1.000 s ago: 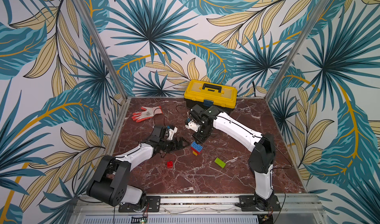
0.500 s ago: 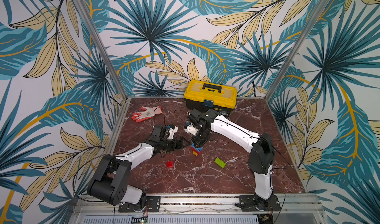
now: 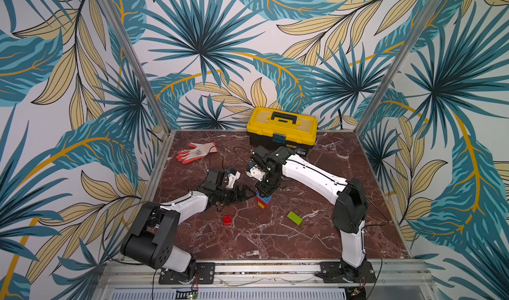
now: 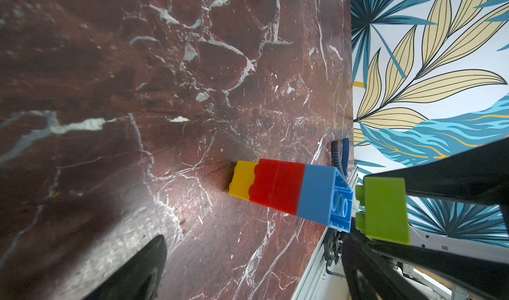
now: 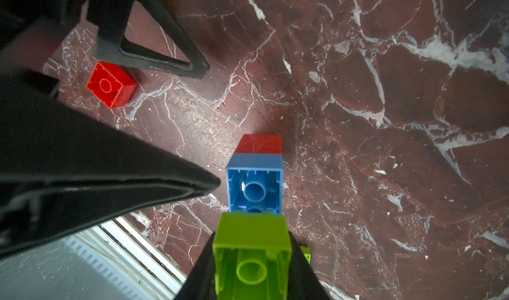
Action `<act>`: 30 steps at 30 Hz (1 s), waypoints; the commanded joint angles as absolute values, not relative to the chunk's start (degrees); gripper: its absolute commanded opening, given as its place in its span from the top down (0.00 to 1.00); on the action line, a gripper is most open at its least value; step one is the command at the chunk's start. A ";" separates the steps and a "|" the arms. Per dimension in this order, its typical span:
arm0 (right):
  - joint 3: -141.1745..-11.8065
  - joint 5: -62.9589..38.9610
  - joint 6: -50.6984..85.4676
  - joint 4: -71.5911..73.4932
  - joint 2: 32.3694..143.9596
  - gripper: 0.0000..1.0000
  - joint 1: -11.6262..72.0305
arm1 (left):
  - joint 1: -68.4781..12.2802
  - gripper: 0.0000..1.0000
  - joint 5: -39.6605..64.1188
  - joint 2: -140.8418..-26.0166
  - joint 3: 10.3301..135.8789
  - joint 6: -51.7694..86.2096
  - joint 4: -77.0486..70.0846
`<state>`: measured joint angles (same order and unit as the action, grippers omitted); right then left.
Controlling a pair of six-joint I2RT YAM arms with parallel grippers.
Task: Assemble a carrot with lego
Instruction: Assemble the lego brick with the lego brick.
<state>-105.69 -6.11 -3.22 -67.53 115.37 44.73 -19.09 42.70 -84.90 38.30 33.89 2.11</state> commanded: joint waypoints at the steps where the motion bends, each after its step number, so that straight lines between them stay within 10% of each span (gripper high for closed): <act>1: -104.31 -6.71 -2.27 -67.68 116.80 0.67 45.09 | -19.42 0.01 43.32 -85.24 39.64 33.09 0.79; 30: -105.93 0.01 2.38 -71.95 121.36 0.68 47.62 | -19.76 0.01 43.15 -86.46 40.16 33.22 0.79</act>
<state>-107.07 -1.45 0.47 -68.90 117.75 46.57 -19.46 42.70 -86.26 38.89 33.89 1.87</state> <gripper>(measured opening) 0.345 0.995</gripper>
